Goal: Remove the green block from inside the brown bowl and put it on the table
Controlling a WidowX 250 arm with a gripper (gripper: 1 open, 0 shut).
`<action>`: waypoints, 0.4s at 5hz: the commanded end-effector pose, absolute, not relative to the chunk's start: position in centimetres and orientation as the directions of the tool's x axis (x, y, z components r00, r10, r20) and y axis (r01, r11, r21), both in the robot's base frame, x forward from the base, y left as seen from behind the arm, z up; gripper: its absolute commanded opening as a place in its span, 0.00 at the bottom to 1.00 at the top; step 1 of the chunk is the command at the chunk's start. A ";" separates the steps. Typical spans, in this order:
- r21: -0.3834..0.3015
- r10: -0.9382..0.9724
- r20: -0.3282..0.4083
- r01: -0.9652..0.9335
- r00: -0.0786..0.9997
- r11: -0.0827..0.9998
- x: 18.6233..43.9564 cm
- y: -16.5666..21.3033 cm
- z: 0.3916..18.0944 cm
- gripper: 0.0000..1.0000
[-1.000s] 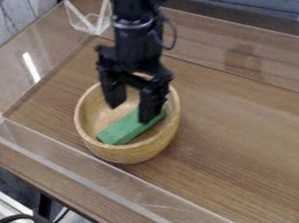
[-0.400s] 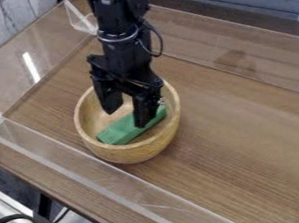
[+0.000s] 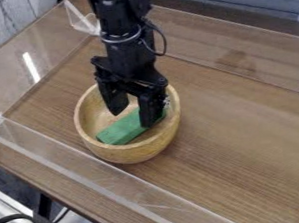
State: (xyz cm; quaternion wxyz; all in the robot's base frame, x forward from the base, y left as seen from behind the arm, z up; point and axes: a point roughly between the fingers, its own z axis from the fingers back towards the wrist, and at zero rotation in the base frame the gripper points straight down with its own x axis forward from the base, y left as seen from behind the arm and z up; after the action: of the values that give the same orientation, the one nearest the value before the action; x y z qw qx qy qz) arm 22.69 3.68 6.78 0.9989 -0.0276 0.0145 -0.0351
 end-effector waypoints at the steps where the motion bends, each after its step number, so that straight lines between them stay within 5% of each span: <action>1: -0.055 -0.079 0.038 0.081 0.996 0.995 23.4 3.7 8.1 1.00; 2: -0.061 -0.075 0.044 0.078 0.996 0.995 23.4 3.8 8.0 1.00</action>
State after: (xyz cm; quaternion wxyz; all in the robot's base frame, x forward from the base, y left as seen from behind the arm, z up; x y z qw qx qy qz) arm 22.70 3.48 6.64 0.9984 -0.0386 0.0094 -0.0412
